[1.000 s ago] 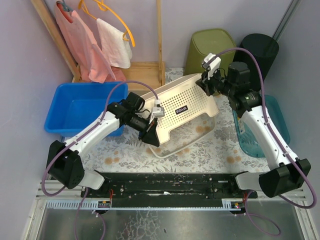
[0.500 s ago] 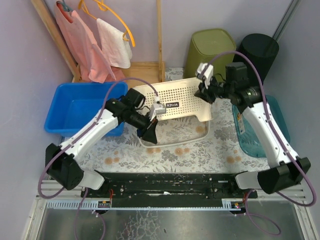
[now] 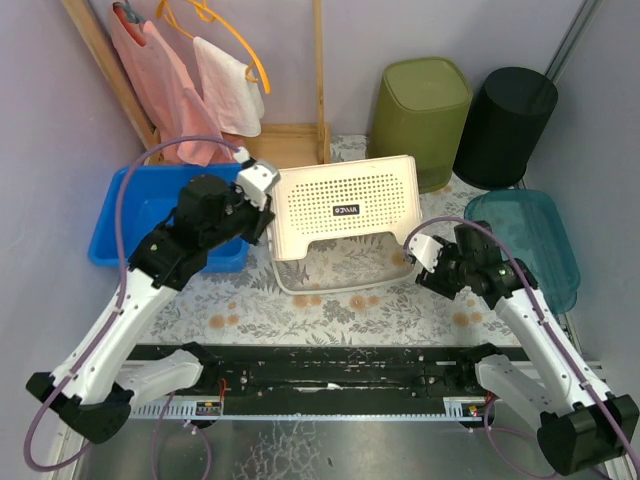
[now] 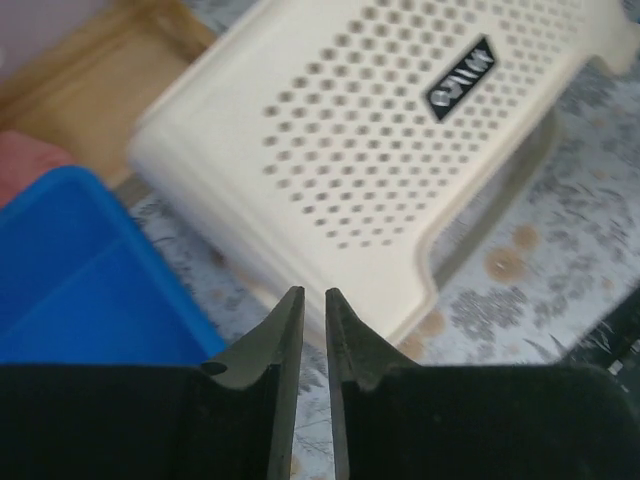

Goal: Turn the large container upside down
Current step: Adjust the container at the center of the board.

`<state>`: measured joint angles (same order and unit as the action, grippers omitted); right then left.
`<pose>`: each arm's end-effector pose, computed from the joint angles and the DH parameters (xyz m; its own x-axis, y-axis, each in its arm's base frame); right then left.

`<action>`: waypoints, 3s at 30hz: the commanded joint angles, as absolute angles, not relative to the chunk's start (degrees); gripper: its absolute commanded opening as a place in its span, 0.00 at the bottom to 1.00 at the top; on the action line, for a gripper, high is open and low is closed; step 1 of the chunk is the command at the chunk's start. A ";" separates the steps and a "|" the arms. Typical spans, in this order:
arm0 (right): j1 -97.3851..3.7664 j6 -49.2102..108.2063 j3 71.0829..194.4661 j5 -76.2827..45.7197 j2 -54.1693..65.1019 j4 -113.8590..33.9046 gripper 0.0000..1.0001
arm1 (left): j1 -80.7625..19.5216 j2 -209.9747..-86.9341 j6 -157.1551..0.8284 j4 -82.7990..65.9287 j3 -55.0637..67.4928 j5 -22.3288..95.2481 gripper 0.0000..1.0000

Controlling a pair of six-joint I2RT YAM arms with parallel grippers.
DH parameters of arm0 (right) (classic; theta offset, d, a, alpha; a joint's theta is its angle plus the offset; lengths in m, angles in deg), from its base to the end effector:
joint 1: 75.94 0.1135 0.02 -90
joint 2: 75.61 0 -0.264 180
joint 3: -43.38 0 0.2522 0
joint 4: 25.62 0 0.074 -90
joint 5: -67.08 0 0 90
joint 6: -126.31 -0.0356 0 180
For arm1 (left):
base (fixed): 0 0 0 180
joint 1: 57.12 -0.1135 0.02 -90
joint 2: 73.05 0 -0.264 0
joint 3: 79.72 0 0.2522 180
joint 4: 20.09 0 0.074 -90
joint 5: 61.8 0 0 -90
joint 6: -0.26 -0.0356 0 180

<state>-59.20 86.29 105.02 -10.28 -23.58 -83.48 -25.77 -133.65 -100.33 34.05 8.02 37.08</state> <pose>0.1688 0.0589 0.2826 -0.1373 -0.8216 -0.5532 -0.8176 0.4093 -0.4050 0.1783 -0.1150 0.4090 -0.2651 0.3741 -0.8887 0.6920 0.7157 0.0949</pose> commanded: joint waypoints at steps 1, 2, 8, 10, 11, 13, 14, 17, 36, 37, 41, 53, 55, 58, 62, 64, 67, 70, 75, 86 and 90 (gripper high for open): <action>-61.22 81.82 98.92 -16.69 -26.95 -68.18 0.68 | -28.59 -129.04 -99.22 24.77 4.23 20.05 0.12; -61.47 79.61 98.19 -15.86 -26.95 -65.68 0.69 | -29.52 -128.27 -98.97 24.26 3.52 19.27 0.11; -61.49 67.40 91.95 -18.16 -24.65 -47.13 0.69 | -32.92 -123.71 -98.84 22.85 0.67 16.11 0.08; -61.52 65.21 92.16 -15.97 -23.44 -45.18 0.70 | -34.04 -122.73 -98.94 22.94 0.20 15.44 0.08; -61.50 63.75 92.62 -14.55 -22.86 -44.62 0.70 | -34.43 -122.42 -98.91 23.13 0.09 15.52 0.08; -61.51 62.21 93.47 -11.68 -21.63 -43.79 0.71 | -35.06 -121.83 -98.92 23.39 -0.42 16.08 0.08; -61.48 61.64 94.05 -10.70 -20.85 -43.47 0.71 | -35.38 -121.68 -98.75 23.50 -0.58 16.43 0.08; -61.46 59.56 95.64 -7.44 -18.43 -41.23 0.70 | -36.69 -121.41 -98.35 23.41 -1.21 17.41 0.08; -61.78 41.48 106.65 2.38 -7.32 -20.35 0.00 | -40.23 -122.39 -98.31 22.03 -4.16 22.51 0.07; -61.78 41.13 108.36 2.32 -6.66 -21.11 0.00 | -40.24 -122.62 -98.37 22.20 -3.91 22.69 0.07; -61.74 42.32 114.99 0.58 -3.63 -22.21 0.00 | -40.33 -123.37 -98.49 22.94 -3.11 24.57 0.08; -61.08 59.87 127.88 3.78 -8.04 -51.10 0.12 | -40.60 -127.17 -105.74 40.20 4.35 55.31 0.09; -61.08 60.15 129.27 3.80 -6.67 -50.82 0.12 | -40.60 -128.56 -105.41 40.72 5.48 56.86 0.10; -61.07 64.09 131.19 5.62 -5.90 -56.94 0.27 | -40.55 -128.77 -105.40 41.02 6.30 56.32 0.13; -61.04 71.05 127.61 -4.06 -9.65 -61.55 0.67 | -32.29 -129.35 -106.21 40.42 7.01 42.37 0.30; -61.79 72.51 125.07 -7.23 -11.15 -62.70 0.70 | -27.99 -130.55 -107.61 38.52 6.43 33.01 0.55; -63.49 70.87 121.25 -6.77 -13.28 -63.14 0.71 | -23.23 -131.41 -108.17 33.62 4.95 23.92 0.99; -64.14 69.94 119.10 -8.23 -14.56 -63.15 0.72 | -21.10 -132.07 -103.27 32.38 4.94 30.04 1.00; -65.77 68.11 117.10 -10.20 -16.76 -61.45 0.72 | -20.56 -127.92 -97.96 23.88 -3.45 21.85 1.00; -67.33 62.50 115.45 -5.97 -16.32 -58.06 0.73 | -27.15 -123.35 -85.19 13.24 -20.25 36.98 0.95; -68.63 61.50 112.62 -5.57 -18.31 -56.50 0.73 | -27.84 -126.86 -90.12 9.75 -23.30 58.21 0.87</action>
